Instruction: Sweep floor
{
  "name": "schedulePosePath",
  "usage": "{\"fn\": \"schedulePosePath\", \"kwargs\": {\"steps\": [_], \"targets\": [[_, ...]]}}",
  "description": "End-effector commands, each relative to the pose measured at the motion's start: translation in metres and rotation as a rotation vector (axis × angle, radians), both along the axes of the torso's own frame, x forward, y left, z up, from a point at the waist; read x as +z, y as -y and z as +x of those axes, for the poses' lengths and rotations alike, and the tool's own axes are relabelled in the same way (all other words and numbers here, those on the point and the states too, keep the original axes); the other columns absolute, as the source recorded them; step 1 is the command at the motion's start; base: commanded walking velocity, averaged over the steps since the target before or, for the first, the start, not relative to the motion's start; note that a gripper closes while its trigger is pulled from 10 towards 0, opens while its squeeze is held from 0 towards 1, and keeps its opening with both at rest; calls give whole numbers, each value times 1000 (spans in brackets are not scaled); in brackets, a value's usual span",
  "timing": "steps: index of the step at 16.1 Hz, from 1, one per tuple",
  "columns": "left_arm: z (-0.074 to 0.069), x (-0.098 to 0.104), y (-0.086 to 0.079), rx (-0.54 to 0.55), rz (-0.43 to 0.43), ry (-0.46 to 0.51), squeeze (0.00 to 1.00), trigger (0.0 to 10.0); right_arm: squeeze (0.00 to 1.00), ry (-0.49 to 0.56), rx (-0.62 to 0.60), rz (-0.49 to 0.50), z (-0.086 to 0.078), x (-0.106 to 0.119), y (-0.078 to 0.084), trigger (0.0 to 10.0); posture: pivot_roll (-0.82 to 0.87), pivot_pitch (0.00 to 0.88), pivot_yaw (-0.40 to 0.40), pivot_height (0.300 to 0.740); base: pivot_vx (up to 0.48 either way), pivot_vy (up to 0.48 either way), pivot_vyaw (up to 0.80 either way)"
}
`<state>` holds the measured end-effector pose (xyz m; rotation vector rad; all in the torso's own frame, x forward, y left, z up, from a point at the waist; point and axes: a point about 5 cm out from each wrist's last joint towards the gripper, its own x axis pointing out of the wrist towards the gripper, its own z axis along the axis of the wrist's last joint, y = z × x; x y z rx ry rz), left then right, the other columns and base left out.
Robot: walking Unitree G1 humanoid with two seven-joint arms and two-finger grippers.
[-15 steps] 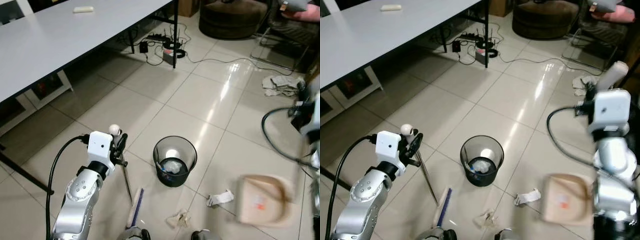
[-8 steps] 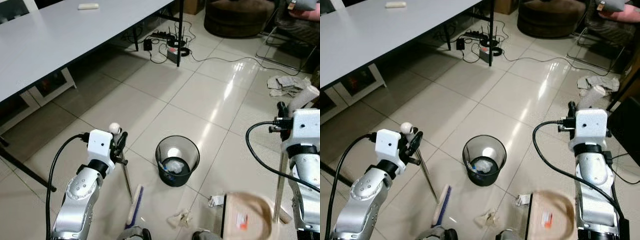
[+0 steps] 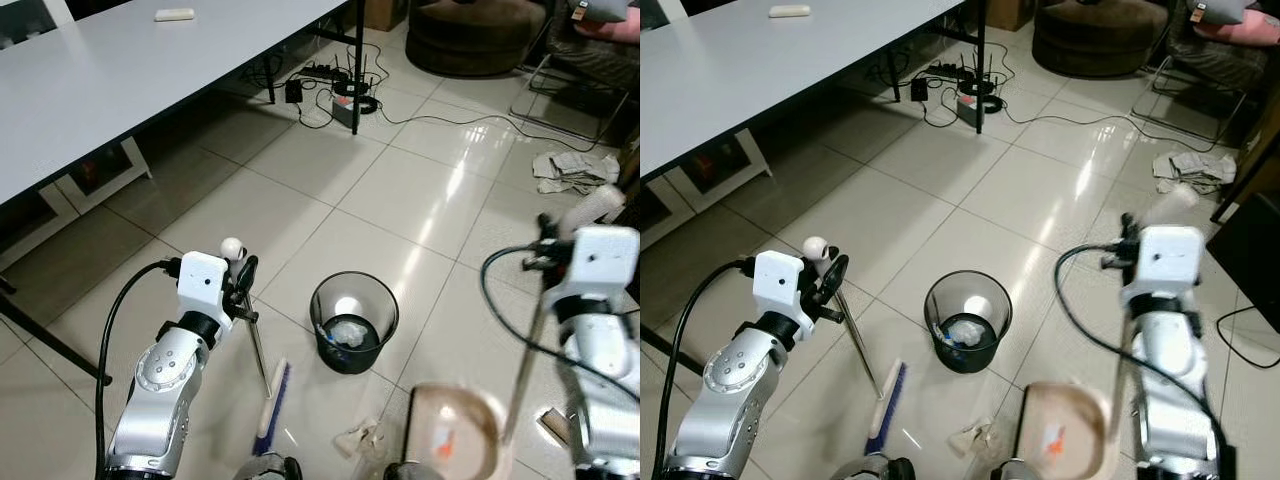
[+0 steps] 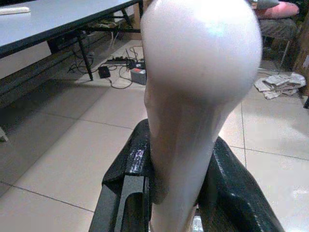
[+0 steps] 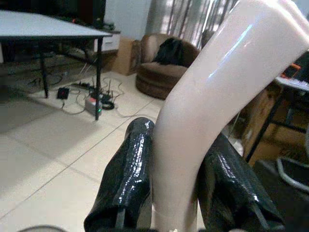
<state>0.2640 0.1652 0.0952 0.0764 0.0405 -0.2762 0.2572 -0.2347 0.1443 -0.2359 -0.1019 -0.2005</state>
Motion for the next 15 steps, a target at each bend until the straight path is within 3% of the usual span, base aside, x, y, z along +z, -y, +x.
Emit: {"fn": "schedulePosePath", "kwargs": {"steps": [1, 10, 15], "targets": [[4, 6, -2, 9, 8, 29, 0, 10000, 0, 19, -6, -9, -1, 5, -1, 10000, -19, 54, 56, 740, -240, 0, 0], [10, 9, -2, 1, 13, 40, 0, 10000, 0, 39, -19, -21, -3, 8, 3, 10000, -20, 60, 52, 740, -288, 0, 0], [10, 9, -3, -12, 23, 45, 0, 10000, 0, 38, -7, -23, 0, 9, 4, 10000, -21, 62, 42, 740, -287, 0, -800]]}}
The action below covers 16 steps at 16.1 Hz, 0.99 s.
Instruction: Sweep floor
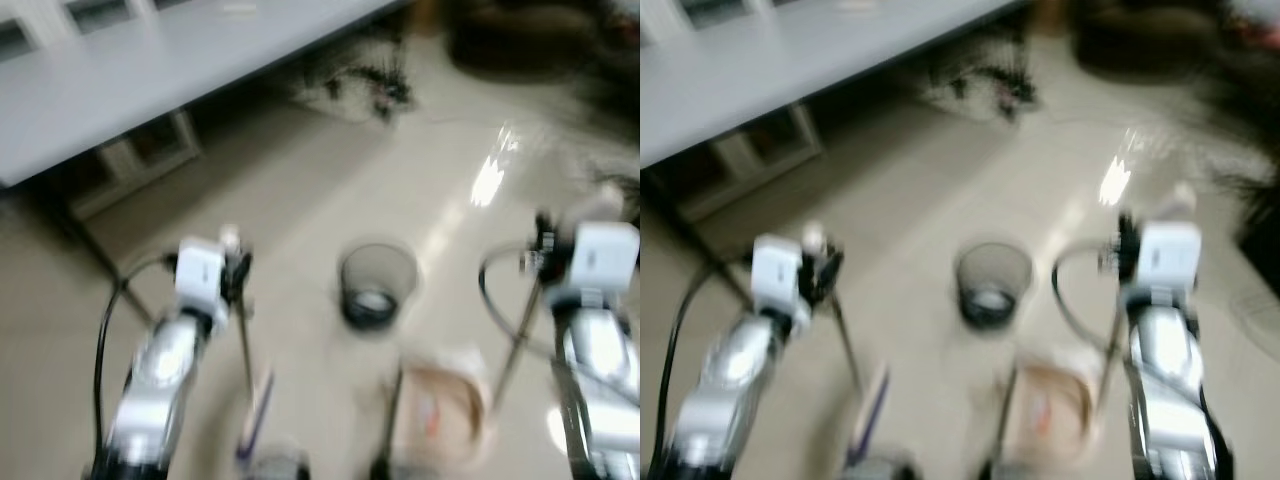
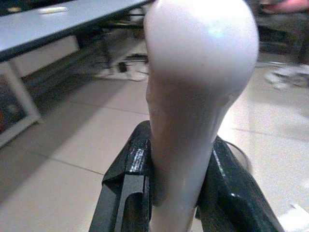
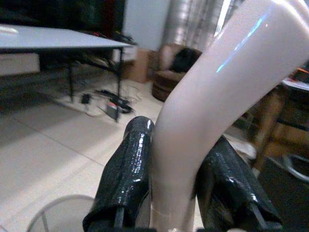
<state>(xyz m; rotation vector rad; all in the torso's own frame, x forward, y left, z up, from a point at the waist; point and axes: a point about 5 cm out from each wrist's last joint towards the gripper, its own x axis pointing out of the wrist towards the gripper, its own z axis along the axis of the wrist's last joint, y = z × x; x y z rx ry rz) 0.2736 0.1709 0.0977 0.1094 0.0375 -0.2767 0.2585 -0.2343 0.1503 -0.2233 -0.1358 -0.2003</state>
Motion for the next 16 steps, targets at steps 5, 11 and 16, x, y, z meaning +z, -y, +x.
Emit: {"fn": "schedulePosePath", "kwargs": {"steps": [5, 11, 16], "targets": [[2, 6, 6, -29, -15, 37, 0, 10000, 0, 11, 5, -24, 1, 5, 2, 10000, -38, 66, 67, 740, -273, 0, -604], [5, 5, 15, -59, -21, 27, 0, 10000, 0, 28, -45, 33, -5, 5, 1, 10000, -58, 81, 122, 740, 0, 0, 0], [11, 7, 13, -14, -29, 56, 0, 10000, 0, 46, -42, 30, -4, 13, -4, 10000, -84, 89, 96, 740, 0, 0, 0]]}}
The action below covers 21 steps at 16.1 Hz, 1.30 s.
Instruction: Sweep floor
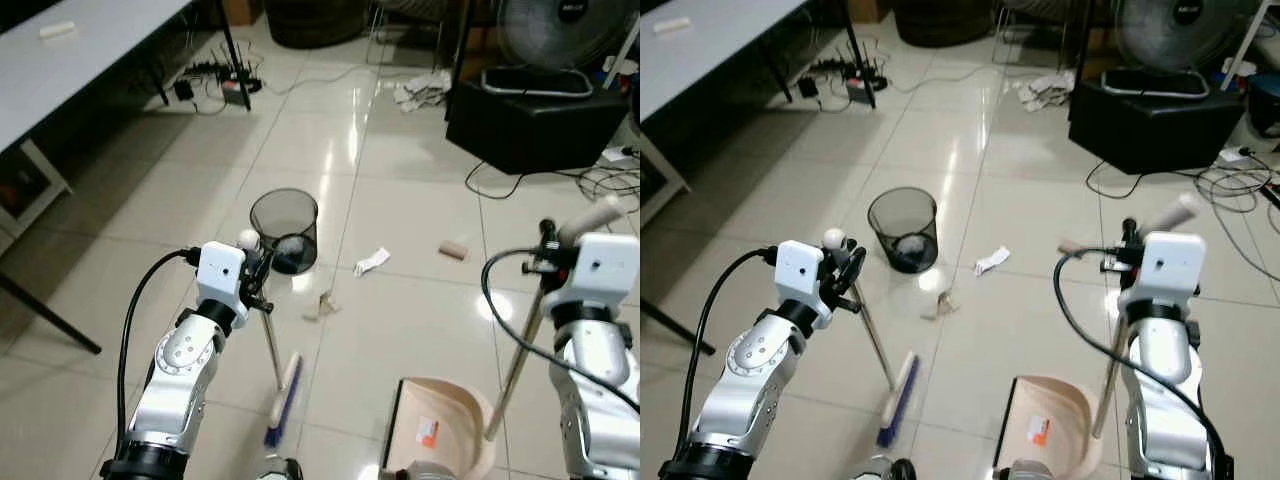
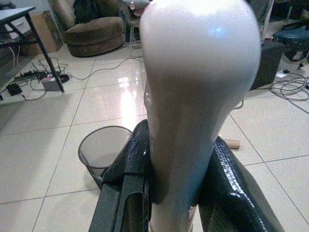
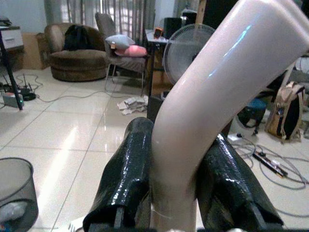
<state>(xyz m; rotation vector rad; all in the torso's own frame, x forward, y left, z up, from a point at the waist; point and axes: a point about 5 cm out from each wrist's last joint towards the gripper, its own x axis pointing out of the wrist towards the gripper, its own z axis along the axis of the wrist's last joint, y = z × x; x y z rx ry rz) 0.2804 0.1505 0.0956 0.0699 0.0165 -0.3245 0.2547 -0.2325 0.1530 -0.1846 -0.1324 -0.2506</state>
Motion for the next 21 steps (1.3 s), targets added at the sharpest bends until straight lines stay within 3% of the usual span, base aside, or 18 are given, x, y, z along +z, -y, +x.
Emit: {"fn": "schedulePosePath", "kwargs": {"steps": [1, 3, 7, 8, 13, 17, 21], "targets": [[4, 8, -7, 36, 15, 43, 0, 10000, 0, 41, 12, -20, 1, 13, -2, 10000, -92, 97, 62, 740, 0, 0, 0], [11, 13, -5, 67, 39, 75, 0, 10000, 0, 48, 8, -2, 2, 18, -3, 10000, -81, 103, 19, 740, 0, 0, 0], [13, 29, -7, 83, 57, 148, 0, 10000, 0, 49, -23, 46, 9, 7, -6, 10000, -42, 104, 44, 740, 0, 0, 0], [14, 31, -7, 80, 51, 155, 0, 10000, 0, 44, -31, 18, 12, 4, -9, 10000, -35, 107, 49, 740, 0, 0, 0], [22, 39, -1, 76, 25, 172, 0, 10000, 0, 30, -10, 123, 21, -9, -18, 10000, -25, 98, 59, 740, 102, 0, 0], [25, 42, 2, 72, 12, 176, 0, 10000, 0, 50, 40, 66, 26, -6, -24, 10000, -26, 98, 60, 740, 263, 0, 0], [23, 40, 3, 65, 20, 170, 0, 10000, 0, 51, 76, -16, 26, -4, -21, 10000, -34, 98, 61, 740, 266, 0, 800]]}}
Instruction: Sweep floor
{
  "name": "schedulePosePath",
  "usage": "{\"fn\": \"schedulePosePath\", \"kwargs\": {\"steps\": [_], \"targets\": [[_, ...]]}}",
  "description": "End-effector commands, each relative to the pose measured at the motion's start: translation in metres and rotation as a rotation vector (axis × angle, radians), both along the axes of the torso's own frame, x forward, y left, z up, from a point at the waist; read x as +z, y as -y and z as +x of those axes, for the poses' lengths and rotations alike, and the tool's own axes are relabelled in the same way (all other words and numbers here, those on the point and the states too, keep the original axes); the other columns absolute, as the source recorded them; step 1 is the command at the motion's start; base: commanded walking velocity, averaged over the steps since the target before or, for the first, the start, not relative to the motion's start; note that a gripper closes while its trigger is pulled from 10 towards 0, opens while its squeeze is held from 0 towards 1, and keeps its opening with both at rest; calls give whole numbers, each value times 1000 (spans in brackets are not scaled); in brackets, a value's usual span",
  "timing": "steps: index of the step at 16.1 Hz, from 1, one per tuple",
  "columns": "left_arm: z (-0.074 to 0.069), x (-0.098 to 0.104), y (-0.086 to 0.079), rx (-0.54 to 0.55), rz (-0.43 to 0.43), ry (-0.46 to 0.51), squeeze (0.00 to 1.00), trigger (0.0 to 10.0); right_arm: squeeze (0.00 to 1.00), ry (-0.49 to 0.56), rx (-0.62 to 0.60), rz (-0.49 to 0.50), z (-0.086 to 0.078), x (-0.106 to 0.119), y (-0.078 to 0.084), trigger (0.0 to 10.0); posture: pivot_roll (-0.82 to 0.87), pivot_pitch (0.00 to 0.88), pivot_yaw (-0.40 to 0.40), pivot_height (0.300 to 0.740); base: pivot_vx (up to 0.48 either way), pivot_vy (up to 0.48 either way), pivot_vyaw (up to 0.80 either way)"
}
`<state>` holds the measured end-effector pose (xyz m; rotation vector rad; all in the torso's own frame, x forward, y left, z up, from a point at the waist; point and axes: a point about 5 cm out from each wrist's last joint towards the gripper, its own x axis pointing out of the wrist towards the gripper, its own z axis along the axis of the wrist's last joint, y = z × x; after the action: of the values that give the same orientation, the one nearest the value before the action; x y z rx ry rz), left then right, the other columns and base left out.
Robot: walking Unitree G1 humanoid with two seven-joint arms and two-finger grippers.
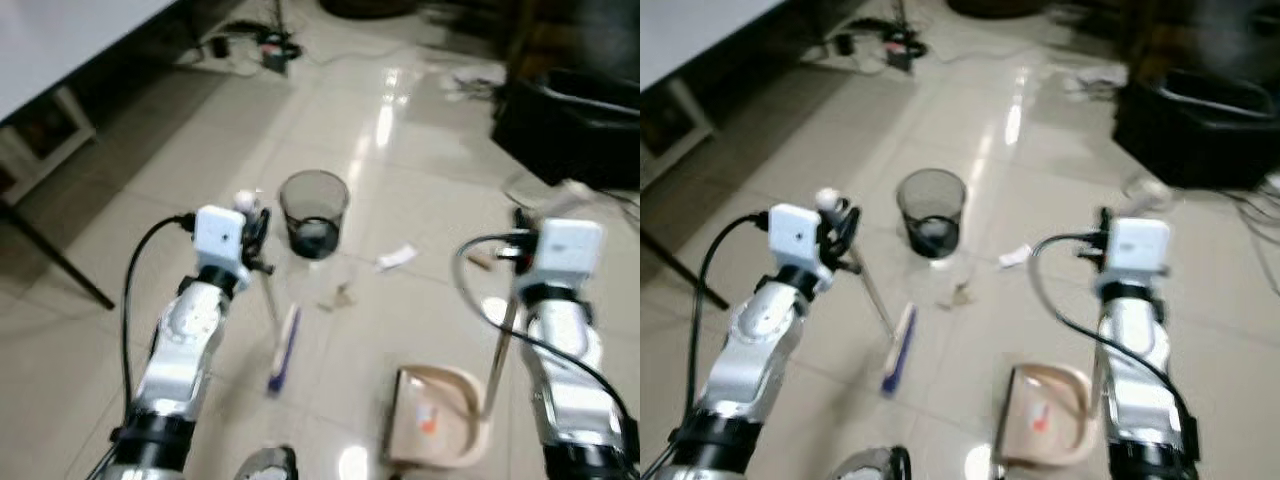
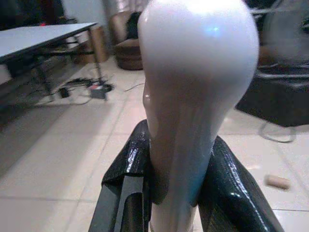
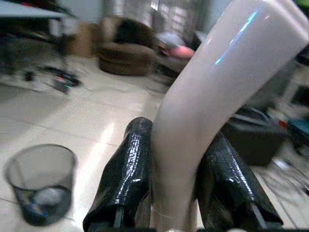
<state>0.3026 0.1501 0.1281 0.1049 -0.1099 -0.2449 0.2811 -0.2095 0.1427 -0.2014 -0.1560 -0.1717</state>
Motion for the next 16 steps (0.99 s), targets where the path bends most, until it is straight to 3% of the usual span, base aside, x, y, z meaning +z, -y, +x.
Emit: {"fn": "schedulePosePath", "kwargs": {"steps": [1, 5, 14, 16], "targets": [[0, 7, 2, -7, 9, 36, 0, 10000, 0, 44, 2, 12, -3, 5, 1, 10000, -36, 97, 64, 740, 270, 0, 0], [1, 6, 0, -12, 29, 33, 0, 10000, 0, 41, -23, 88, -5, -1, 6, 10000, -27, 96, 69, 740, 267, 0, 0], [0, 2, -2, -13, 38, 22, 0, 10000, 0, 29, -30, 107, -9, -4, 8, 10000, -31, 101, 66, 740, 267, 0, 0], [0, 4, 0, -12, 35, 29, 0, 10000, 0, 22, -63, 144, -9, -8, 15, 10000, -16, 91, 56, 740, 268, 0, -703]]}}
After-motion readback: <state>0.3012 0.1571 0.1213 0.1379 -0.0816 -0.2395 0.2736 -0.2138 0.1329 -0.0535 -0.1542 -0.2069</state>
